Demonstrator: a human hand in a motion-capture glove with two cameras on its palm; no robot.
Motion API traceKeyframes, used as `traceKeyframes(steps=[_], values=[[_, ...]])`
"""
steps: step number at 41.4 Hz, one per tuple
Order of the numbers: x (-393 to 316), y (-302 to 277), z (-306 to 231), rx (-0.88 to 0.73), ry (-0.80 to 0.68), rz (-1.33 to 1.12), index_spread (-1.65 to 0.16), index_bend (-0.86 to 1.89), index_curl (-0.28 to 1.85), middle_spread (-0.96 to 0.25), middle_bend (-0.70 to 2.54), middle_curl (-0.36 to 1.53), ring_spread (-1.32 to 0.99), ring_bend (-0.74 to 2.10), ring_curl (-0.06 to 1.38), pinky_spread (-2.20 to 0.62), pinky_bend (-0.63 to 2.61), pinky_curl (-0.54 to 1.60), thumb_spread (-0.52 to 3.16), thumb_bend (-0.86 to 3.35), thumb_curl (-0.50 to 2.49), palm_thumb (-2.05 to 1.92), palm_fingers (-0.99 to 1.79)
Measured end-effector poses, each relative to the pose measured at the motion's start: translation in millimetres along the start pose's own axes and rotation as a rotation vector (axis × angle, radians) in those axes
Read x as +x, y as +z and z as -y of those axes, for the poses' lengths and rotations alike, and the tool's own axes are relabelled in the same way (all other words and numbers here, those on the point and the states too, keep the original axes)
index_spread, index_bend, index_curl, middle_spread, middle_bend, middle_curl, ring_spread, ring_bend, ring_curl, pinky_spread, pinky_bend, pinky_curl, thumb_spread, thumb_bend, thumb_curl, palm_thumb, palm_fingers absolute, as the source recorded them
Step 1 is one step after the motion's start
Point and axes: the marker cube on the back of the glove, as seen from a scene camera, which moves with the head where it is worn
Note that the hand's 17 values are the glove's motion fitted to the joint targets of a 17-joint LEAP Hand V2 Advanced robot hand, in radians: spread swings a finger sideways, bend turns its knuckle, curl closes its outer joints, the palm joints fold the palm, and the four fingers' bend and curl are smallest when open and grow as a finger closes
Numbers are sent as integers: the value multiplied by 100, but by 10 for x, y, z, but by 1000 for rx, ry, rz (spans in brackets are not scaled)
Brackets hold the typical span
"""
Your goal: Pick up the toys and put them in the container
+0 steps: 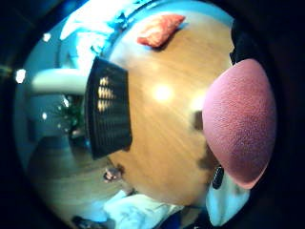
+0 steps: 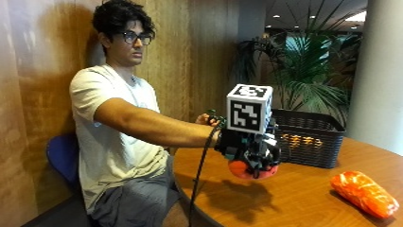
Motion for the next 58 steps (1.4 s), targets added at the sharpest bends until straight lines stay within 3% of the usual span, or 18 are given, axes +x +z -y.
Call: traceKeyframes(steps=[23, 46, 58], values=[[-788, -936, -64, 106, -117, 38, -43, 76, 87, -49, 81, 75, -68, 122, 83, -38, 146, 56, 50, 34, 122, 79, 45], [-2385, -1143, 108, 120, -305, 64, -43, 79, 109, -50, 80, 97, -69, 127, 89, -37, 155, 56, 41, 35, 133, 74, 32], [-3426, -895, 198, 97, -388, 4, -43, 79, 117, -50, 76, 105, -68, 127, 90, -37, 156, 55, 41, 35, 138, 72, 28]])
